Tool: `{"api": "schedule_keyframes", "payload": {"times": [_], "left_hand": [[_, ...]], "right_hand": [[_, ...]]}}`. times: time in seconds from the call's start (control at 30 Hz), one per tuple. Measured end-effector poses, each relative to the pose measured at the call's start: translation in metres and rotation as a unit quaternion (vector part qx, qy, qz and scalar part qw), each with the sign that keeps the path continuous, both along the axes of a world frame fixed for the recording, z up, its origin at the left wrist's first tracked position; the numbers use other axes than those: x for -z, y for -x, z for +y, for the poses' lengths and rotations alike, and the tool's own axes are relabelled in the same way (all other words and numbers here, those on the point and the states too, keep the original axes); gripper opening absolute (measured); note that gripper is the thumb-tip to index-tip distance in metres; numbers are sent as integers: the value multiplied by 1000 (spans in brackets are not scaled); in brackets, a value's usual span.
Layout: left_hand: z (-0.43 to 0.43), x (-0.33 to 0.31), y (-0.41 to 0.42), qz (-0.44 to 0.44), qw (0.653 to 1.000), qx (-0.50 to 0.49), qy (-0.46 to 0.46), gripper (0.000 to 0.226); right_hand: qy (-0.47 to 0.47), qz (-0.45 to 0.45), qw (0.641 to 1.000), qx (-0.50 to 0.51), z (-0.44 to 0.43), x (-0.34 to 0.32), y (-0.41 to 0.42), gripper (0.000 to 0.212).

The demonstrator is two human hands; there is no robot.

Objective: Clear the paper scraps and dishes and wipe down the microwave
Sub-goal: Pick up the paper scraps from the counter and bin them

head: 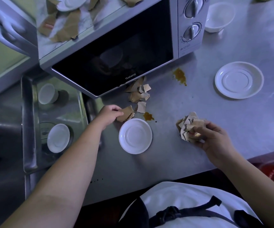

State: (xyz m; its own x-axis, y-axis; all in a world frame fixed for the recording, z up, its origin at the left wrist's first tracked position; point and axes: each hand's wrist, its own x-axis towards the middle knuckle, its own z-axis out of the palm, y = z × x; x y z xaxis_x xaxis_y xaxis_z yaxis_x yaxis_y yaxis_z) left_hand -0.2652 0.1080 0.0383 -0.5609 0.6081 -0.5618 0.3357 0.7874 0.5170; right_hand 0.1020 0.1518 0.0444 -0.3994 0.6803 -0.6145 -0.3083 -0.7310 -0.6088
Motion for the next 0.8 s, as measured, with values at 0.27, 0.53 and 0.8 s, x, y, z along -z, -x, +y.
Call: {"api": "schedule_keyframes", "payload": {"times": [0.27,0.53,0.8], "left_hand": [[16,14,-14,115,984,120,69,18],[17,18,-26,156,979,118,63,25],[5,-18,-44,123,990,-16,-72,28]], "right_hand": [[4,-12,999,32,-1,7,-8,22],[35,-28,998,52,-1,9,-11,27],[13,-14,1000,-4,10,-3,-3,17]]}}
